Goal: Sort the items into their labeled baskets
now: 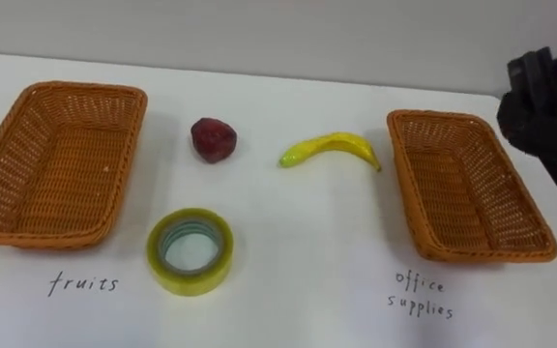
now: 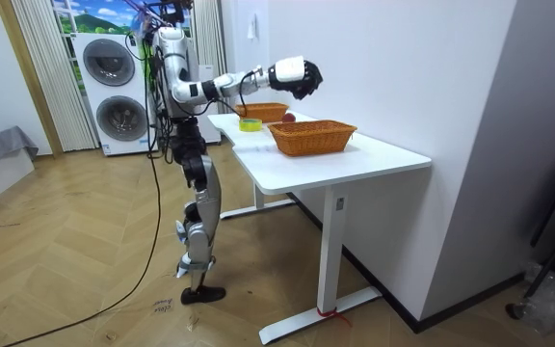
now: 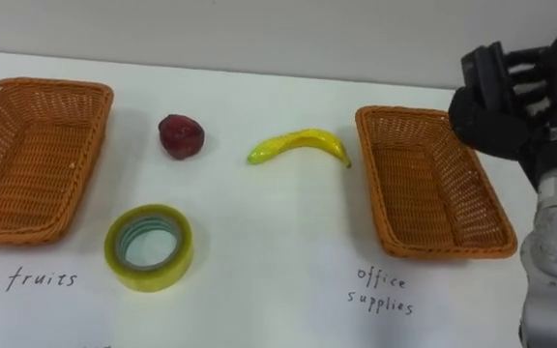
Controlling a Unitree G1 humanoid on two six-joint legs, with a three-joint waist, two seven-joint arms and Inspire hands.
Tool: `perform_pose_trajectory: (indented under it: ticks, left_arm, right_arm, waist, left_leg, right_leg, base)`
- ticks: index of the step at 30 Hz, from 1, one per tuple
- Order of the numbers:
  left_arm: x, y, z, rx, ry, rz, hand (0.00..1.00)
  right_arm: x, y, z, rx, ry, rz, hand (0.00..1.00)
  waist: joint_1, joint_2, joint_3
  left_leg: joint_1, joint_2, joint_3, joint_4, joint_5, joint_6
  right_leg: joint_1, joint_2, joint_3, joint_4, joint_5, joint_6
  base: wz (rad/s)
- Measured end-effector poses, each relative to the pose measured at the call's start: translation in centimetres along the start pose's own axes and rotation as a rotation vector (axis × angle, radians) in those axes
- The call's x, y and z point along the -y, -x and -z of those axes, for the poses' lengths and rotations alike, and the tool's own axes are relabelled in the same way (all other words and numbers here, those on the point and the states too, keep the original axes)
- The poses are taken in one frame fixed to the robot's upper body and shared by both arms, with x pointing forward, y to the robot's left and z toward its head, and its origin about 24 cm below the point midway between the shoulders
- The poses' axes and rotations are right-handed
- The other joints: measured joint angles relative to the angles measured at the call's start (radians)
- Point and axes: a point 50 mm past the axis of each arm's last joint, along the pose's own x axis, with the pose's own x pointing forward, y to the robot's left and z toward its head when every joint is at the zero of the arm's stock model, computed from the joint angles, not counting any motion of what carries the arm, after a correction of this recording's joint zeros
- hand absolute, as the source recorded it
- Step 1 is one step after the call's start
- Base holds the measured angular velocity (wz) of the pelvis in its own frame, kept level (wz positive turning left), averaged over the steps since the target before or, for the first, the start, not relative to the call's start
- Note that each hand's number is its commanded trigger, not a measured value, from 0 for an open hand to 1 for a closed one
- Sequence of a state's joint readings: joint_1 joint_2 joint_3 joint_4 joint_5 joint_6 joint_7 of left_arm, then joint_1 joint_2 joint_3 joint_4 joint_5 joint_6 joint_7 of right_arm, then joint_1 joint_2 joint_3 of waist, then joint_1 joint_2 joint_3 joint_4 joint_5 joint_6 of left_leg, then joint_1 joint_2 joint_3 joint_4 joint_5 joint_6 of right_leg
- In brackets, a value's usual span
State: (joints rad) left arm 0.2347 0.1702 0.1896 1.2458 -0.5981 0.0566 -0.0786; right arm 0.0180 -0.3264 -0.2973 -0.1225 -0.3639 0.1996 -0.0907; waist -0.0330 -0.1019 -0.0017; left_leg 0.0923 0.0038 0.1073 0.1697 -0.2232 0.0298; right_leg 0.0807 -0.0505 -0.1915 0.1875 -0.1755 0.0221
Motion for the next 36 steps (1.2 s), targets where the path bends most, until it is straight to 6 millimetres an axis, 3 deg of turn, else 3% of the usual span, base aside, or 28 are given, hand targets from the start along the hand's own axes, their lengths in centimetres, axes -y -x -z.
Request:
perform_pose_trajectory:
  ticks: [4, 12, 17, 25, 36]
  left_arm:
    - [0.1, 0.0, 0.1, -0.007, -0.001, 0.004, 0.00]
    - [0.2, 0.0, 0.1, -0.009, -0.008, 0.008, 0.00]
    - [0.1, 0.0, 0.2, -0.012, -0.008, 0.005, 0.00]
    - [0.1, 0.0, 0.2, -0.010, -0.019, 0.005, 0.00]
    - [0.2, 0.0, 0.2, -0.012, 0.010, 0.011, 0.00]
  right_arm:
    - [-0.3, 0.3, 1.1, -0.048, 0.012, -0.017, 1.00]
    - [-0.4, 0.4, 1.3, -0.055, 0.014, -0.033, 1.00]
    - [-0.7, 0.4, 1.2, -0.053, 0.015, -0.055, 1.00]
    - [-3.0, 0.8, 0.7, -0.032, 0.014, -0.182, 1.00]
    - [-4.7, 1.2, 0.9, -0.043, 0.023, -0.276, 1.00]
  waist:
    - [-0.005, 0.012, -0.0050]
    - [0.007, 0.024, -0.0020]
    - [0.012, 0.023, 0.0007]
    - [0.017, 0.014, 0.0093]
    - [0.031, 0.010, 0.0084]
  left_leg:
    - [0.005, 0.000, 0.005, -0.001, 0.000, 0.000]
    - [0.008, 0.005, 0.020, -0.004, 0.000, 0.000]
    - [0.008, 0.004, 0.020, -0.004, 0.000, 0.000]
    - [0.007, 0.001, 0.019, -0.001, 0.000, 0.000]
    - [0.008, 0.001, 0.018, -0.002, 0.000, 0.000]
  right_leg:
    - [0.001, 0.001, 0.001, 0.000, 0.000, 0.000]
    - [0.002, 0.002, 0.012, 0.002, 0.000, 0.000]
    - [0.003, 0.002, 0.012, 0.002, 0.000, 0.000]
    - [0.001, 0.002, 0.012, 0.002, 0.000, 0.000]
    - [0.001, 0.002, 0.011, 0.001, 0.000, 0.000]
  base:
    - [-0.02]
    - [-0.05]
    - [-0.01]
    - [0.00]
    - [0.00]
